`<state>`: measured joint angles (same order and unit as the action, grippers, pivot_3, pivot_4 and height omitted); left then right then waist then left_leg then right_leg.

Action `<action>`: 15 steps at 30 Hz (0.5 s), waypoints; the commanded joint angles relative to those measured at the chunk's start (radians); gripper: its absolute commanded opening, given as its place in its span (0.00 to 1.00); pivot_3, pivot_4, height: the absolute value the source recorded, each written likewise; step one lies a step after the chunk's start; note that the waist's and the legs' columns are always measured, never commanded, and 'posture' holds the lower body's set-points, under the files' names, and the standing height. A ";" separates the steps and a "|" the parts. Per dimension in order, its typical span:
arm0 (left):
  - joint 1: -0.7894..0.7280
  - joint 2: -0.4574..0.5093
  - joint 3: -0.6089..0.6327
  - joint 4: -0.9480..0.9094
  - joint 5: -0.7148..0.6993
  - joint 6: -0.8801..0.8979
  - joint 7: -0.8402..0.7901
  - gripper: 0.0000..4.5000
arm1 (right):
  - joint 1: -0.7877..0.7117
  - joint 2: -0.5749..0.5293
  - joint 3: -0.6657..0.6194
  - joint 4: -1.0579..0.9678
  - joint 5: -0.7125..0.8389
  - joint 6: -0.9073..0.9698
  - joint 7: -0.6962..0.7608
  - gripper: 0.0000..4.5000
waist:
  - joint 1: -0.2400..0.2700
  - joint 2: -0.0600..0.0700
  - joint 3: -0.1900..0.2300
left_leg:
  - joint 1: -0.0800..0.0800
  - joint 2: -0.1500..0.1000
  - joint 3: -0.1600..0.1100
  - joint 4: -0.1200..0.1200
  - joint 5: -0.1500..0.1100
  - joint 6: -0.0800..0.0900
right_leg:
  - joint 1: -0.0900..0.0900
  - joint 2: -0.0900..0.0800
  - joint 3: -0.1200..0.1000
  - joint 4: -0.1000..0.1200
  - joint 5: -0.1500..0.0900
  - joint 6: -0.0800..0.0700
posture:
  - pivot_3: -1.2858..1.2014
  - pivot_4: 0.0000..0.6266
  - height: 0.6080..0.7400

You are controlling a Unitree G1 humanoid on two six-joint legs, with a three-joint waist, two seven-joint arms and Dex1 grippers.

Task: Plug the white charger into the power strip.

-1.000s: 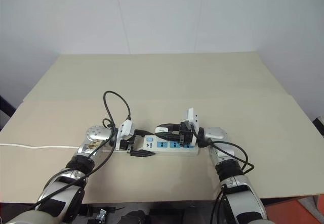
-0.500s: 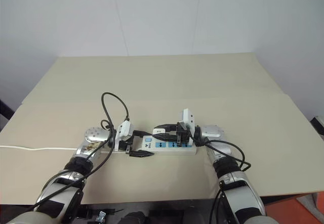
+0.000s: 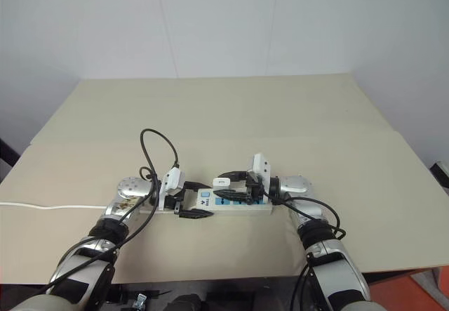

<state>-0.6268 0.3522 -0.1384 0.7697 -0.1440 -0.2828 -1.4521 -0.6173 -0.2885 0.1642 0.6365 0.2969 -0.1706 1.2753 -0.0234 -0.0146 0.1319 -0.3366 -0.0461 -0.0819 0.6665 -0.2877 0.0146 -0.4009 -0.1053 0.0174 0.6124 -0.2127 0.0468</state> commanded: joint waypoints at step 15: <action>-0.002 0.040 0.071 -0.123 -0.114 0.060 -0.036 1.00 | 0.064 -0.114 -0.020 -0.053 -0.023 0.066 0.029 1.00 | 0.005 0.000 0.000 | 0.000 0.000 0.000 0.000 0.000 0.000 | 0.000 0.000 0.000 -0.001 0.000 0.000 | 0.52 0.24 1.00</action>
<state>-0.6282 0.3683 -0.0974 0.7027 -0.2221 -0.2333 -1.4732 -0.5867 -0.3802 0.1386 0.5768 0.2952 -0.1437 1.2887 -0.0184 -0.0147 0.1319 -0.3370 -0.0458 -0.0817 0.6663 -0.2878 0.0147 -0.4009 -0.1053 0.0173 0.6115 -0.2128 0.0468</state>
